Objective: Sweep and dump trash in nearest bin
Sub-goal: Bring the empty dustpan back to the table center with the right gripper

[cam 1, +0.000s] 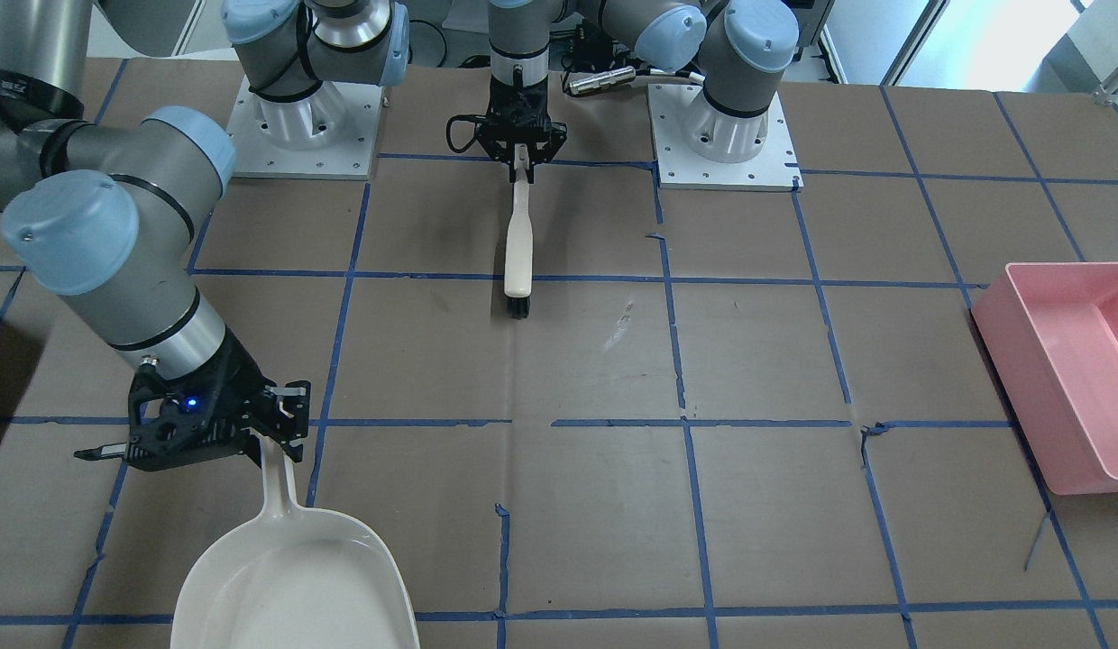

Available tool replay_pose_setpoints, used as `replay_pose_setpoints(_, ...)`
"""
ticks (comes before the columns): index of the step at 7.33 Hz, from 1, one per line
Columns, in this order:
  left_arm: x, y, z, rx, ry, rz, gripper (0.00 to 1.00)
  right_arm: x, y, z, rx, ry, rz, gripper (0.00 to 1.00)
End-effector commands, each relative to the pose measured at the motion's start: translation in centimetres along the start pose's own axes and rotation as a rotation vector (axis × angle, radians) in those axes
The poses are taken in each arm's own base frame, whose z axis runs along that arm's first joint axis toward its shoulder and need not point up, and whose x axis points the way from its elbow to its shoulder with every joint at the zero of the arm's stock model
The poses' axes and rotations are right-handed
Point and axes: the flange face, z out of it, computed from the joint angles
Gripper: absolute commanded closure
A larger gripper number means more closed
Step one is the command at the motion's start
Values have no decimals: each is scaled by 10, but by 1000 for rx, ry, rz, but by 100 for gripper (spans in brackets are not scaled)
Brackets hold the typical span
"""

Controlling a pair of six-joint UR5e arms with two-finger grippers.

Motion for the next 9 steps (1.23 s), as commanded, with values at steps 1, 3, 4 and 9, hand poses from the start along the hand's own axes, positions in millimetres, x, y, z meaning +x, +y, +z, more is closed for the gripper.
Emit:
replay_pose_setpoints(1, 1, -2, -2, 7, 5, 2, 86, -17, 0, 4, 5, 12, 14, 100)
replay_pose_setpoints(3, 2, -4, -7, 21, 14, 21, 7, -35, 1, 16, -12, 34, -19, 100)
replay_pose_setpoints(4, 3, -5, -9, 25, 23, 22, 0, -36, 2, 18, -14, 36, -17, 100)
replay_pose_setpoints(9, 15, -23, -50, 74, 97, 33, 0, -131, 19, 46, -47, 33, 5, 100)
